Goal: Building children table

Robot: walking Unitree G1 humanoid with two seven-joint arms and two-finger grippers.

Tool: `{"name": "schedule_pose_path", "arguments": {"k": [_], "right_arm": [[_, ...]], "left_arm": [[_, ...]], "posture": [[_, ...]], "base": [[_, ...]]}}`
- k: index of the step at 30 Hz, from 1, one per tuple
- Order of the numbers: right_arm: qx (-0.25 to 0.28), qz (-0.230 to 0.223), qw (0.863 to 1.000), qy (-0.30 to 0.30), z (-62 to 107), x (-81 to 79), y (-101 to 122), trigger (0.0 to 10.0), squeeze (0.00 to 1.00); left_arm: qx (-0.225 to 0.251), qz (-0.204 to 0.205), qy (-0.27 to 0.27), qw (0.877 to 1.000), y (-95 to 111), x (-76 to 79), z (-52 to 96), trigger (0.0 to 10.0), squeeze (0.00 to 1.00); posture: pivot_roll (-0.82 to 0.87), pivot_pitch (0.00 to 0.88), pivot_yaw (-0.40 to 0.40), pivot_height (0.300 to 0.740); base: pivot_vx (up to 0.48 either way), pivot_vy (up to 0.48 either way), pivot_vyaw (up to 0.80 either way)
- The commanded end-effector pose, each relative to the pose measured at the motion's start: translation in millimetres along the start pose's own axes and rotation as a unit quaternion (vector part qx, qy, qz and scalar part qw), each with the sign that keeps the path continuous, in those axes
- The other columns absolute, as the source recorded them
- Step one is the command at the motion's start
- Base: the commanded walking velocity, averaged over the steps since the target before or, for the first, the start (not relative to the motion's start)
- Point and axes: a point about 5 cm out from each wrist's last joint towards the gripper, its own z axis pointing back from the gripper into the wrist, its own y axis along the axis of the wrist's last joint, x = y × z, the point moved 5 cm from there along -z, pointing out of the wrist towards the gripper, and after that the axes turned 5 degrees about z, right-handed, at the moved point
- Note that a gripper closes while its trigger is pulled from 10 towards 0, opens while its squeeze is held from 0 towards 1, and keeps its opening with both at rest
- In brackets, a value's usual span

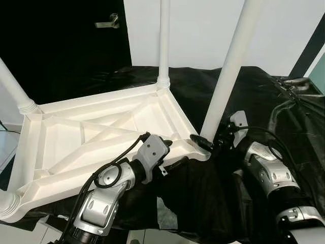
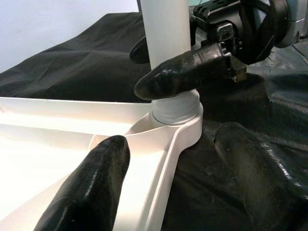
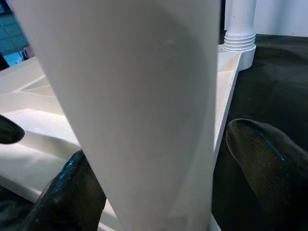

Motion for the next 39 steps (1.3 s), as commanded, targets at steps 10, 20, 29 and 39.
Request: {"name": "schedule_pose_path", "arguments": {"k": [10,20,29,39], "right_arm": [[0.007,-0.016,1.0,-0.008,0.0,2.6,3.2,10.0,0.0],[0.006,-0.013,1.0,-0.008,-1.5,2.7,3.9,10.0,0.0],[-0.017,0.078,0.997,-0.015,-1.7,9.1,5.6,10.0,0.0],[0.025,-0.043,0.998,-0.041,-6.0,13.8,12.9,10.0,0.0]], "left_arm": [[0.001,-0.005,0.021,1.0,-0.1,-5.2,-1.3,10.0,0.0],[0.001,-0.005,0.022,1.0,0.0,-5.6,-1.0,10.0,0.0],[0.002,-0.006,0.022,1.0,0.6,-6.2,-1.7,10.0,0.0],[0.004,-0.006,0.024,1.0,1.6,-5.8,-2.3,10.0,0.0]], "posture": [[0.07,0.0,-0.01,0.74],[0.07,0.0,-0.01,0.74],[0.07,0.0,-0.013,0.74],[0.07,0.0,-0.013,0.74]], "base": [[0.0,0.0,0.0],[0.0,0.0,0.0],[0.0,0.0,0.0],[0.0,0.0,0.0]]}}
